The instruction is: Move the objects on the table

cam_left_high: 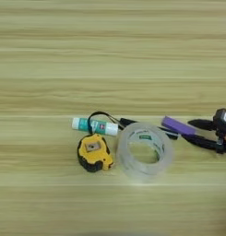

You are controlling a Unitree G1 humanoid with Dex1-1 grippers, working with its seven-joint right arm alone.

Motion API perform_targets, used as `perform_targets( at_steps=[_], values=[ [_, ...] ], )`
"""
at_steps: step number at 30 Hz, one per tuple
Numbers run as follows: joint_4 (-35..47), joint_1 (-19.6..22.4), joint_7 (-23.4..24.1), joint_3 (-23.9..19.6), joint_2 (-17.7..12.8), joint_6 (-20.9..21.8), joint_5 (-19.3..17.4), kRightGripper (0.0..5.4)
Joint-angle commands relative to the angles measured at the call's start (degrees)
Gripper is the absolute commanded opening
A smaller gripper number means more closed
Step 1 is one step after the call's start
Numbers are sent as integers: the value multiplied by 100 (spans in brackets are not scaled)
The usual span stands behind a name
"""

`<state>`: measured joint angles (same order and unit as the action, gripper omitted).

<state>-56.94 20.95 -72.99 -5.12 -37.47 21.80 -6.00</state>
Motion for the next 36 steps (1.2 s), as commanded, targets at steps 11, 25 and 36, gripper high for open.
perform_targets(
  at_steps=[11,25,36],
  values=[
    [184,350,156,-49,-267,29,-4,143],
    [316,401,-40,-220,-169,-83,-311,143],
    [897,350,-339,-478,-173,-379,-789,142]
  ],
)
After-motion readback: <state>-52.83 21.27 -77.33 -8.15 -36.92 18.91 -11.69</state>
